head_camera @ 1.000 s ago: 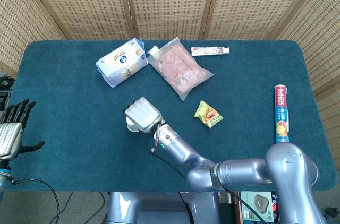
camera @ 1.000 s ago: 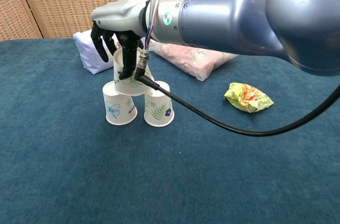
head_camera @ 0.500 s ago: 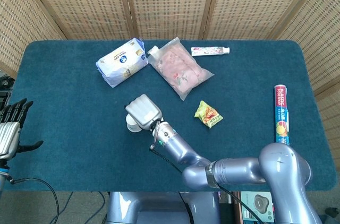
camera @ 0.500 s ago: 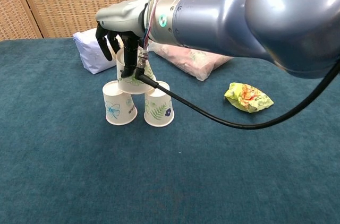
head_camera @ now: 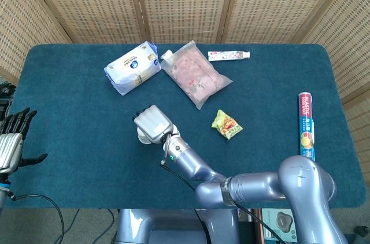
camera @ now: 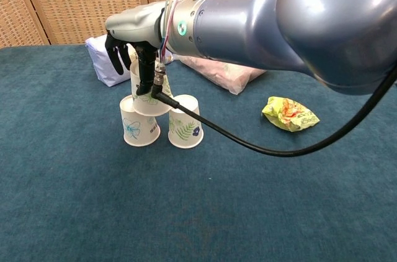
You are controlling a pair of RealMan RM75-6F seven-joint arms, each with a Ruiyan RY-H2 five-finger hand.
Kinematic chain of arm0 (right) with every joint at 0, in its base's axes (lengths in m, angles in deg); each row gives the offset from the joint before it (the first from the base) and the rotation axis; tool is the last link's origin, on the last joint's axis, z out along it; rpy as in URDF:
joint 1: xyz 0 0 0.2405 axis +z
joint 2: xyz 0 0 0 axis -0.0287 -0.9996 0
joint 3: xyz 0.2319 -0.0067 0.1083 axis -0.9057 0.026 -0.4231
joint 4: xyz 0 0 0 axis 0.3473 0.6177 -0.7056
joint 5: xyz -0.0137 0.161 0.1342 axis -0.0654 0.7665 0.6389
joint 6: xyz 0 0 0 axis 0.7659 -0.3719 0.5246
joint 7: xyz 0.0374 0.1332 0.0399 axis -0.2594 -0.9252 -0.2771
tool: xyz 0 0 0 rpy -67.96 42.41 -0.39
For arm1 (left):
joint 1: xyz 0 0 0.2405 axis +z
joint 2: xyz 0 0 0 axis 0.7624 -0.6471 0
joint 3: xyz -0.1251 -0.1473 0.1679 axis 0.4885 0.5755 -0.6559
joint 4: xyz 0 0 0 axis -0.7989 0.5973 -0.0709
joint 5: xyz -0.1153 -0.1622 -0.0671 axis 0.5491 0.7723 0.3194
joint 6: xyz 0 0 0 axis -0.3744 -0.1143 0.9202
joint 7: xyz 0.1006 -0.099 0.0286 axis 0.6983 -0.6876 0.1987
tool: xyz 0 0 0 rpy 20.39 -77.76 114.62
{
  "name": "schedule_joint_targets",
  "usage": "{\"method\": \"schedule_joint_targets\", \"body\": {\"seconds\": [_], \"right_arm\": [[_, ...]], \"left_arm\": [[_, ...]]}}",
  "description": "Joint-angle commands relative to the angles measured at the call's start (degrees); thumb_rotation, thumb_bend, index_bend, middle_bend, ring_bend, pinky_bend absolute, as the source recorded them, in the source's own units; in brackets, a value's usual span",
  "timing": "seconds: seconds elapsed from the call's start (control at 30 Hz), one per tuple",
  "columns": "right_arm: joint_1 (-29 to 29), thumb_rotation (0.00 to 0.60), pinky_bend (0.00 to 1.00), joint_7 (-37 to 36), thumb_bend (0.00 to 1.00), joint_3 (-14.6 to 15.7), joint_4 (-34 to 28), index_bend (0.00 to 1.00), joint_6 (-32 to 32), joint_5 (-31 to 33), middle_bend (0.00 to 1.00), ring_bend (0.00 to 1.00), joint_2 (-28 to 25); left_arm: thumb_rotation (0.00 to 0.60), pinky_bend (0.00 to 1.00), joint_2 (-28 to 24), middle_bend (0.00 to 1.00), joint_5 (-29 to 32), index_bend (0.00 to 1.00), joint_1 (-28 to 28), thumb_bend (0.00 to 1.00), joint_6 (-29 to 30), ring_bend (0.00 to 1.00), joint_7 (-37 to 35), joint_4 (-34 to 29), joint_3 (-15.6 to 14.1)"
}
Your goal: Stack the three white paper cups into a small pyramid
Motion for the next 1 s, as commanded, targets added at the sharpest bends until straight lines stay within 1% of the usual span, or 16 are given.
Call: {"method": "schedule_joint_targets", "body": {"seconds": [0.03, 0.13, 0.23, 0.33, 0.5, 0.57, 0.6, 0.63, 0.77, 0.8, 0.9, 0.97, 1.0], "right_arm": [[0.1, 0.600, 0.25, 0.1, 0.34, 0.2, -0.3, 0.36, -0.2, -0.2, 0.32, 0.35, -0.2], [0.0, 0.600, 0.24, -0.2, 0.33, 0.4, -0.9, 0.34, -0.3, -0.6, 0.30, 0.34, -0.3], [-0.1, 0.600, 0.21, -0.3, 0.32, 0.4, -1.4, 0.33, -0.8, -1.3, 0.27, 0.31, -0.6], [-0.4, 0.600, 0.18, -0.5, 0.31, 0.2, -2.7, 0.32, -1.6, -1.7, 0.26, 0.29, -1.3], [-1.6, 0.600, 0.18, -0.8, 0.31, 0.4, -6.4, 0.31, -3.2, -3.7, 0.25, 0.29, -4.0], [-2.5, 0.600, 0.18, -1.1, 0.31, 0.7, -8.4, 0.31, -4.2, -5.4, 0.25, 0.29, -5.8], [-5.0, 0.600, 0.18, -1.9, 0.31, 1.9, -11.5, 0.31, -7.3, -10.2, 0.25, 0.29, -9.2], [-6.6, 0.600, 0.17, -3.0, 0.30, 2.8, -13.0, 0.30, -8.5, -13.1, 0.25, 0.29, -10.9], [-13.1, 0.600, 0.15, -8.8, 0.28, 6.4, -15.5, 0.29, -12.6, -24.2, 0.23, 0.27, -17.0], [-15.5, 0.600, 0.14, -11.6, 0.28, 7.5, -15.5, 0.29, -14.5, -28.0, 0.23, 0.26, -18.7], [-20.9, 0.600, 0.14, -19.5, 0.28, 10.0, -14.1, 0.29, -19.0, -36.6, 0.23, 0.25, -21.6], [-24.5, 0.600, 0.11, -23.8, 0.27, 11.9, -12.2, 0.28, -22.4, -41.6, 0.21, 0.21, -23.3], [-27.4, 0.600, 0.10, -25.6, 0.26, 13.5, -10.8, 0.27, -25.1, -44.1, 0.19, 0.19, -24.7]], "left_arm": [[0.600, 0.00, -0.1, 0.00, -0.1, 0.00, 0.0, 0.12, 0.0, 0.00, -0.1, 0.0, 0.0], [0.600, 0.00, -0.1, 0.00, -0.2, 0.00, 0.0, 0.12, 0.0, 0.00, -0.2, 0.0, -0.1], [0.600, 0.00, -0.1, 0.00, -0.4, 0.00, 0.1, 0.12, 0.1, 0.00, -0.3, 0.0, -0.1], [0.600, 0.00, -0.2, 0.00, -0.4, 0.00, 0.1, 0.12, 0.1, 0.00, -0.5, 0.0, -0.1], [0.600, 0.00, -0.3, 0.00, -0.3, 0.00, 0.0, 0.12, -0.2, 0.00, -0.9, 0.2, 0.0], [0.600, 0.00, -0.3, 0.00, -0.3, 0.00, 0.0, 0.12, -0.3, 0.00, -1.1, 0.3, 0.0], [0.600, 0.00, -0.4, 0.00, -0.5, 0.00, 0.0, 0.12, -0.3, 0.00, -1.3, 0.3, -0.1], [0.600, 0.00, -0.4, 0.00, -0.6, 0.00, 0.0, 0.12, -0.3, 0.00, -1.4, 0.4, -0.1], [0.600, 0.00, -0.3, 0.00, -1.6, 0.00, 0.1, 0.12, 0.1, 0.00, -1.7, 0.4, -0.4], [0.600, 0.00, -0.3, 0.00, -1.9, 0.00, 0.2, 0.12, 0.3, 0.00, -1.7, 0.4, -0.4], [0.600, 0.00, 0.0, 0.00, -2.7, 0.00, 0.5, 0.12, 1.0, 0.00, -1.7, 0.6, -0.7], [0.600, 0.00, 0.1, 0.00, -3.9, 0.00, 0.5, 0.12, 1.1, 0.00, -2.0, 0.9, -1.2], [0.600, 0.00, 0.2, 0.00, -5.2, 0.00, 0.5, 0.12, 1.2, 0.00, -2.7, 1.3, -1.6]]}}
